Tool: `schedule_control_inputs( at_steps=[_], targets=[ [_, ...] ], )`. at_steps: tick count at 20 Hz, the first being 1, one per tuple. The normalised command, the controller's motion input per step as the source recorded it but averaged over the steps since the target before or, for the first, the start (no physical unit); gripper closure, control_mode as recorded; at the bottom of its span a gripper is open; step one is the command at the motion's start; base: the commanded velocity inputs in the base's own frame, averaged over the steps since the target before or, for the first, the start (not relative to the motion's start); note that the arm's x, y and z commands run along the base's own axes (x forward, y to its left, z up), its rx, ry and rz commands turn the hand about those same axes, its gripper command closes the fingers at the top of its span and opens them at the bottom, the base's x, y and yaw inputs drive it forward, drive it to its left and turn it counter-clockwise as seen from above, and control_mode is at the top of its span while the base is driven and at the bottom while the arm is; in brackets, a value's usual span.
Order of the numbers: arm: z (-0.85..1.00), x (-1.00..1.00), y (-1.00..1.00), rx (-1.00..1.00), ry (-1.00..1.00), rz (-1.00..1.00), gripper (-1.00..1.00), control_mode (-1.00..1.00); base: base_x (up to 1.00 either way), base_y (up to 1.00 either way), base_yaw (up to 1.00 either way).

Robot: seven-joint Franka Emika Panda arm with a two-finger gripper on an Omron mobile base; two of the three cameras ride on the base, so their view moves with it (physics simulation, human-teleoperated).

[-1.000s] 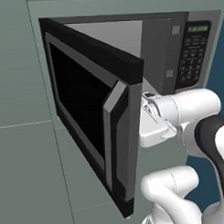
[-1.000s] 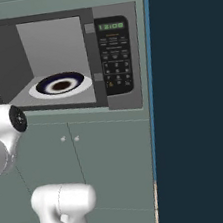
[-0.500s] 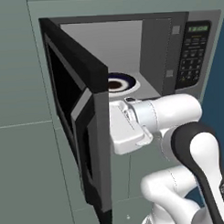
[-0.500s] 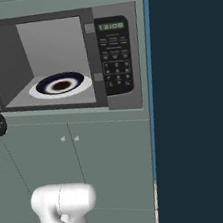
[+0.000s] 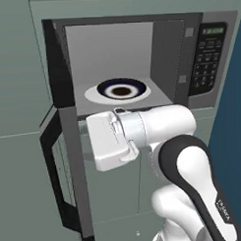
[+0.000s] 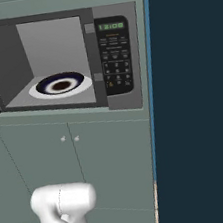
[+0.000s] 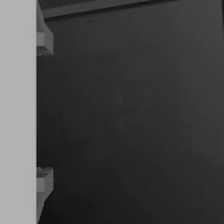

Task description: Pick the eggplant from the counter and place it in the microwave. Then turn on the microwave.

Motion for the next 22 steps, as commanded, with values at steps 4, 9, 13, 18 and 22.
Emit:
schedule_control_inputs(
  at_steps=[4,9,13,18,22],
  targets=[
    [-0.03,0.09,0.35,0.0,0.0,0.0,-1.0,-1.0,0.0,0.0,0.0],
    [-0.02,0.1,0.31,0.0,0.0,0.0,-1.0,-1.0,0.0,0.0,0.0],
    [-0.03,0.09,0.29,0.0,0.0,0.0,-1.0,-1.0,0.0,0.0,0.0],
    [-0.03,0.12,0.31,0.0,0.0,0.0,-1.0,-1.0,0.0,0.0,0.0],
    [0.0,0.15,0.17,0.0,0.0,-0.01,-1.0,-1.0,0.0,0.0,0.0]
  ],
)
